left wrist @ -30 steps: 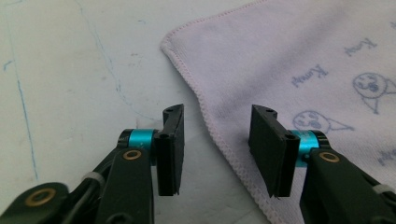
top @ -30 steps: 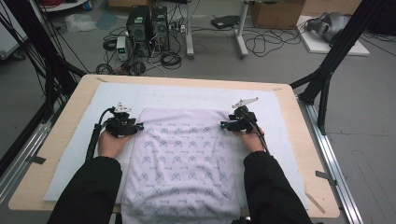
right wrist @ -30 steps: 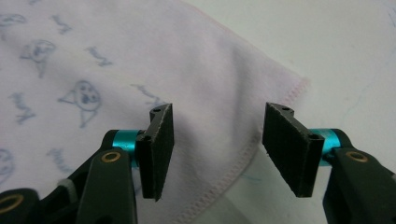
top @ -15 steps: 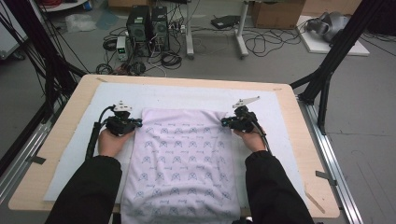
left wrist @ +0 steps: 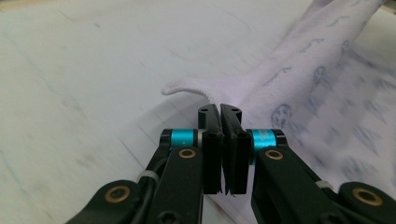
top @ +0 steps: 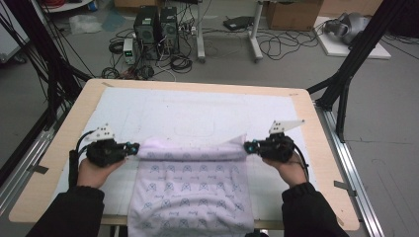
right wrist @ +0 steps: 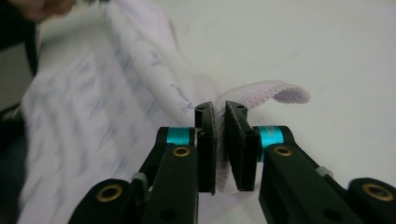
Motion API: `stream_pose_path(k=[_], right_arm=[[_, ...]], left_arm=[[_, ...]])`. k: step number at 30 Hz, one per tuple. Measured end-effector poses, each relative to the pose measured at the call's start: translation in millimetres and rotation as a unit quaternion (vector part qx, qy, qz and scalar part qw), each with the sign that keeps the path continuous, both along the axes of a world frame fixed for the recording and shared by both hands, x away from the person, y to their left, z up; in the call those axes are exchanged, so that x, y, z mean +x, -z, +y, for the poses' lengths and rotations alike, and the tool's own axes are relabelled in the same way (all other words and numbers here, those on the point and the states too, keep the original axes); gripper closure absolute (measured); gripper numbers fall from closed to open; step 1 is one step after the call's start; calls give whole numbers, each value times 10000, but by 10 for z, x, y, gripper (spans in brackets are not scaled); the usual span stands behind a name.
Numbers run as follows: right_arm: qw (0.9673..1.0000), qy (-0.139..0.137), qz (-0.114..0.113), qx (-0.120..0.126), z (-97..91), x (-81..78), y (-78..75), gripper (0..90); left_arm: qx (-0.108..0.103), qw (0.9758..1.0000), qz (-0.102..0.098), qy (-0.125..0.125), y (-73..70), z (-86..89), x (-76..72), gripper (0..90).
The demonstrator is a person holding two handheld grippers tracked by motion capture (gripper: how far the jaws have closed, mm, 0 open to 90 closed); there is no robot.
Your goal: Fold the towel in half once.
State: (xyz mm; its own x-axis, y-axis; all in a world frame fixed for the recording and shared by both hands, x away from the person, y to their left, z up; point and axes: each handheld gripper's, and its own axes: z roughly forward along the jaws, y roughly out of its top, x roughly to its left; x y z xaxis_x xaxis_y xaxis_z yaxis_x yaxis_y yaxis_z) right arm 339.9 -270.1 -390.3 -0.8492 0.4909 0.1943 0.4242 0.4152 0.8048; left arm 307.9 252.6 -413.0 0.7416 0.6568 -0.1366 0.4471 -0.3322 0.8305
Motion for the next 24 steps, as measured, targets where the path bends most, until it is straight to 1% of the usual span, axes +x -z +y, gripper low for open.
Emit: stream_pose_path(k=[1, 2, 3, 4, 5, 6, 7, 9, 10, 11, 12, 13, 14, 15, 16, 17, 18, 19, 20, 21, 22, 23, 24], right_arm=[[9999, -49, -20, -123, -1, -85, 53, 787], [9998, -88, 17, -200, -17, -142, 100, 755], [9996, -66, 44, -281, -42, -181, 133, 709], [9993, -25, 24, -372, -74, -197, 153, 677], [9994, -3, -17, -360, -101, -195, 165, 631], [9996, 59, 22, -278, -116, -185, 165, 570], [9997, 119, 39, -208, -122, -164, 165, 539], [9996, 166, 26, -212, -107, -105, 181, 482], [9995, 204, 56, -241, -95, -67, 205, 466], [9993, 265, 111, -246, -89, -21, 236, 463], [9990, 337, 172, -238, -83, 29, 276, 459], [9987, 364, 204, -283, -77, 78, 319, 466], [9984, 358, 219, -381, -66, 123, 364, 475], [9977, 425, 265, -451, -59, 160, 404, 478], [9972, 494, 347, -433, -58, 199, 441, 480], [9970, 510, 448, -360, -58, 235, 476, 493], [9970, 494, 508, -322, -49, 259, 506, 507], [9967, 458, 580, -330, -28, 266, 525, 543], [9972, 335, 583, -313, -5, 273, 545, 602], [9971, 250, 620, -368, 19, 264, 547, 655], [9972, 229, 570, -423, 38, 254, 540, 712], [9978, 145, 562, -326, 42, 253, 532, 751], [9980, 111, 559, -273, 44, 245, 514, 756]], left_arm=[[146, 9999, 69, 57, 37, 11, -45, 764], [233, 9996, 124, 76, 62, 18, -76, 709], [312, 9993, 161, 81, 68, 29, -88, 656], [337, 9992, 182, 60, 60, 35, -87, 610], [368, 9991, 186, 42, 45, 32, -69, 580], [372, 9991, 180, 17, 29, 16, -43, 553], [346, 9992, 181, -4, 8, -17, -4, 532], [350, 9992, 190, 0, -2, -82, 67, 508], [337, 9992, 217, -7, 5, -121, 116, 508], [275, 9993, 241, -62, 24, -163, 165, 506], [319, 9991, 258, -103, 47, -197, 216, 504], [365, 9988, 294, -116, 77, -224, 270, 503], [334, 9987, 347, -151, 114, -238, 323, 503], [334, 9984, 414, -200, 147, -242, 371, 501], [341, 9978, 526, -227, 175, -250, 417, 501], [329, 9974, 590, -232, 196, -260, 451, 500], [327, 9975, 594, -193, 213, -272, 467, 510], [356, 9975, 604, -126, 222, -288, 471, 547], [365, 9975, 601, -69, 232, -308, 471, 591], [386, 9976, 574, 1, 236, -319, 467, 651], [400, 9977, 551, 36, 232, -328, 456, 734], [406, 9979, 496, 48, 221, -326, 448, 787], [378, 9983, 437, 22, 204, -316, 442, 812]])
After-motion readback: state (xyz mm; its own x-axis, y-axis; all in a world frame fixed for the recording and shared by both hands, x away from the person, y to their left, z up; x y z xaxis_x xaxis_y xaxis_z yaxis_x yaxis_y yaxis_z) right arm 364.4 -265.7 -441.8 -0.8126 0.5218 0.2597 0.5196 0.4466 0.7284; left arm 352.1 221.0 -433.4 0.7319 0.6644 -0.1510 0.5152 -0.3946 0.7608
